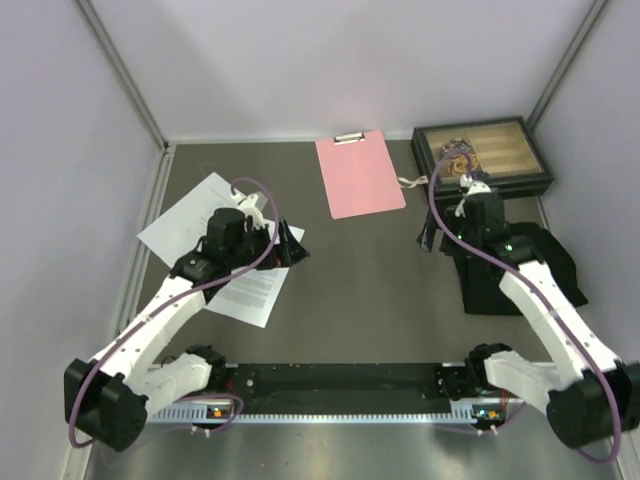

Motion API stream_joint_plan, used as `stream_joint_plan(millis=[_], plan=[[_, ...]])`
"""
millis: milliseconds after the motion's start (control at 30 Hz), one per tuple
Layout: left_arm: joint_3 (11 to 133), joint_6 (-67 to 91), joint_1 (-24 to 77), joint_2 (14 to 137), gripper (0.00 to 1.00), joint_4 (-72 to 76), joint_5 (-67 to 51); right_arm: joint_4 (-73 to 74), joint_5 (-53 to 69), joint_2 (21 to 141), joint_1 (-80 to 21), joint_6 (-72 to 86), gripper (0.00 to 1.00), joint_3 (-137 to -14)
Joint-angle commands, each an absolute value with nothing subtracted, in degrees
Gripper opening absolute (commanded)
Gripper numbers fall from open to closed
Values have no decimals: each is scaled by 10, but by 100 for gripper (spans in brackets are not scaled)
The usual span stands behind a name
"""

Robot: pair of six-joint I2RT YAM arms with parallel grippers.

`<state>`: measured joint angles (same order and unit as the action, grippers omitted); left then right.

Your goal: Put the files into the folder

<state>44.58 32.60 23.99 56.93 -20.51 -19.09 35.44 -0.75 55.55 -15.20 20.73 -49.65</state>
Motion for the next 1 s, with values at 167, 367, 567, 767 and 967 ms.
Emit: stream_joint_plan(millis=[167, 367, 567, 767, 967], plan=[[476, 314, 246, 623, 95, -168, -152, 195, 58, 909, -158, 173, 99, -769], [505, 348, 246, 705, 96, -100, -123, 206, 84, 1132, -158, 140, 99, -987], [644, 395, 245, 923, 93, -27, -142, 227, 75, 1255, -156, 116, 99, -1119], [856, 408, 234, 1146, 89, -80, -127, 241, 78, 1342, -137, 118, 95, -1181], [954, 429, 215, 1265, 88, -67, -135, 231, 98, 1382, -120, 108, 92, -1206]])
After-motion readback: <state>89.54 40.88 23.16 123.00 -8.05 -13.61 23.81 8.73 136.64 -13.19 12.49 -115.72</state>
